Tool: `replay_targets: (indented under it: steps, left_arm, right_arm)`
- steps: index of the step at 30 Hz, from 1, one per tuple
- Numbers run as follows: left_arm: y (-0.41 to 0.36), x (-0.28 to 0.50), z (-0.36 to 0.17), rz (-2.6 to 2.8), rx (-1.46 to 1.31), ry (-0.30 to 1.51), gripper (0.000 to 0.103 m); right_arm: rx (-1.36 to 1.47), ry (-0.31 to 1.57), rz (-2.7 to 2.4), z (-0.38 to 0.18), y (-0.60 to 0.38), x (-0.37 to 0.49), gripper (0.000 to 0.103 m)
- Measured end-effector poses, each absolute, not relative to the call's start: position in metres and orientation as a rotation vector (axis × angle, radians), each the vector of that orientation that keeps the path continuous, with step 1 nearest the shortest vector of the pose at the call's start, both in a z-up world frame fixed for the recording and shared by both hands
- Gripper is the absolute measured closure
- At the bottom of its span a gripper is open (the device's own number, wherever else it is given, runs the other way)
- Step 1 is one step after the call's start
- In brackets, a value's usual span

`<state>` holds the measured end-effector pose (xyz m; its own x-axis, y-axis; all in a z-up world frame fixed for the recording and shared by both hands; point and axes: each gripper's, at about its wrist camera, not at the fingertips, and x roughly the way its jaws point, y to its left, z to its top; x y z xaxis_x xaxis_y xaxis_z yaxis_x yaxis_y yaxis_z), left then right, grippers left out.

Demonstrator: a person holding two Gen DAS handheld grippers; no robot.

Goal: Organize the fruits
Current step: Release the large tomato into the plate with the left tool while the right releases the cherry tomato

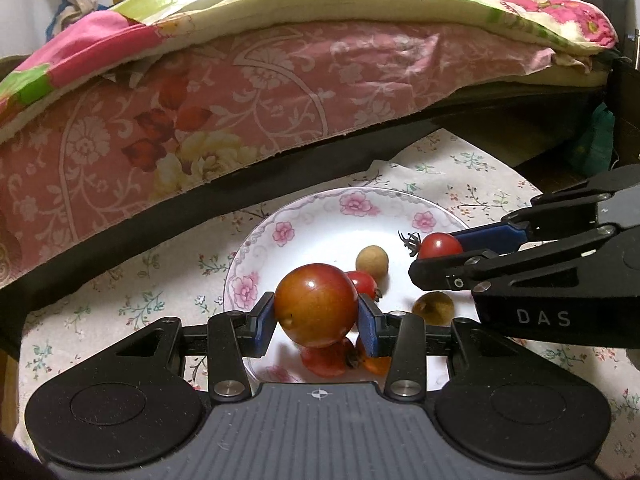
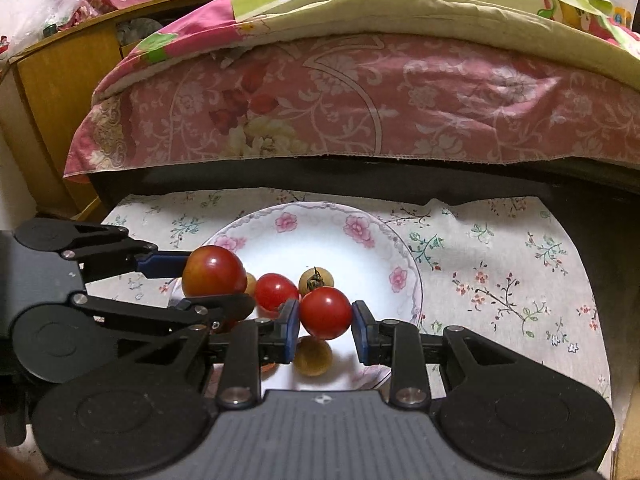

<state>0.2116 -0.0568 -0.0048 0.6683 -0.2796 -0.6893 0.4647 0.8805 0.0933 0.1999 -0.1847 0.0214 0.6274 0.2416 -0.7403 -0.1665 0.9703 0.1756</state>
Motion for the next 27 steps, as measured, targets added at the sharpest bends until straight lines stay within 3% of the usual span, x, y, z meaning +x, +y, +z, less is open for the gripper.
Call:
replay_targets:
  steps: [13, 27]
  left_arm:
    - [-0.058, 0.216, 0.0, -0.394, 0.283, 0.708, 0.051]
    - [-0.043, 0.209, 0.022, -0.367, 0.254, 0.675, 0.044]
  right_arm:
    - [0.111, 0.837, 0.214, 0.017, -0.188, 0.203, 0.073]
    - [0.12, 0.826, 0.213, 0.027, -0.186, 0.198, 0.066]
